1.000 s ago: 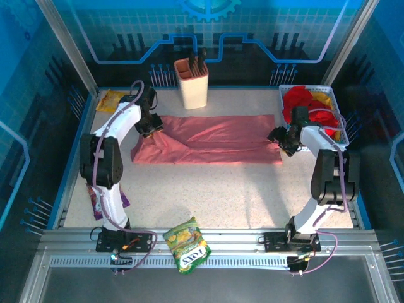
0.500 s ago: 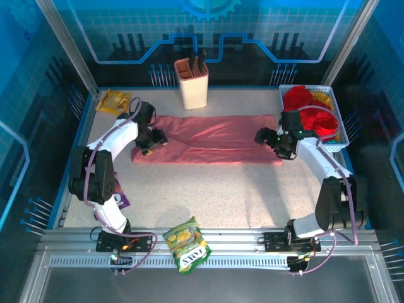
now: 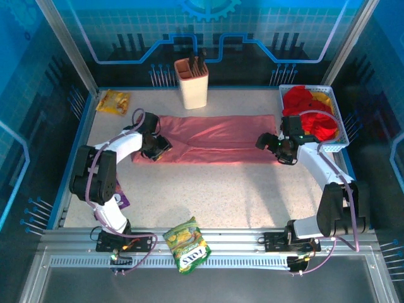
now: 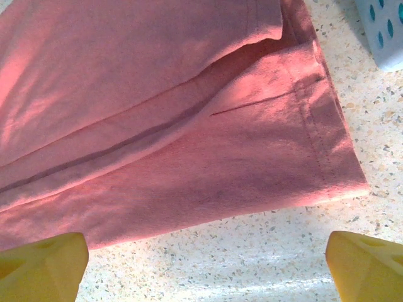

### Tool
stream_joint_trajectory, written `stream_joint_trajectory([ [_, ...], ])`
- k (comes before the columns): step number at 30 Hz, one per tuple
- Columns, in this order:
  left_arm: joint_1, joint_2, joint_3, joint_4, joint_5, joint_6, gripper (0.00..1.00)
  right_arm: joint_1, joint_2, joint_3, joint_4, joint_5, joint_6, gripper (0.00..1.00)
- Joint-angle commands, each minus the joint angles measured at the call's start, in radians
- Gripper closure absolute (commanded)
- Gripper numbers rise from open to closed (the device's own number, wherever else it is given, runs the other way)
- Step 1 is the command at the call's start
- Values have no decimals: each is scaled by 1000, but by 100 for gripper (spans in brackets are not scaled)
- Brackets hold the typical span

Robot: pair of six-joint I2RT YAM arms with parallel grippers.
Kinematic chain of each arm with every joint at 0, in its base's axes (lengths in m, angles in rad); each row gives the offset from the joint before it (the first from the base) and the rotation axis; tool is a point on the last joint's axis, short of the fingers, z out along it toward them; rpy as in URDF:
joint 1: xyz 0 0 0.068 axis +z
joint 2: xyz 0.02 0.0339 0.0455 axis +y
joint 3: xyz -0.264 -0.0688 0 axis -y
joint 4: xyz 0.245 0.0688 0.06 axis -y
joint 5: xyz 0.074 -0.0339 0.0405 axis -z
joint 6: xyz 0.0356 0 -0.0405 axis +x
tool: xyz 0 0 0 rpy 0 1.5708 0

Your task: Fold and stack the t-shirts

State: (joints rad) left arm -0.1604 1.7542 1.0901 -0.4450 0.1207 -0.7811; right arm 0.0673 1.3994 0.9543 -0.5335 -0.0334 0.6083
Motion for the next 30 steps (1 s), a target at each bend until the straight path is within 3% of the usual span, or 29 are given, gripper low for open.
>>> stream_joint_trajectory([
  [1,-5,29,8,21,-8,-6,56,3,-8,-13,-19,10,-14,3],
  [16,-5,54,18,41,-63,13,70,-15,-3,-19,-9,-9,-17,3],
  [24,-5,82,79,25,-47,29,100,-27,-9,-26,-11,-12,-18,4],
  [30,-5,69,154,-38,-54,26,100,-36,-8,-31,-10,-21,-20,4],
])
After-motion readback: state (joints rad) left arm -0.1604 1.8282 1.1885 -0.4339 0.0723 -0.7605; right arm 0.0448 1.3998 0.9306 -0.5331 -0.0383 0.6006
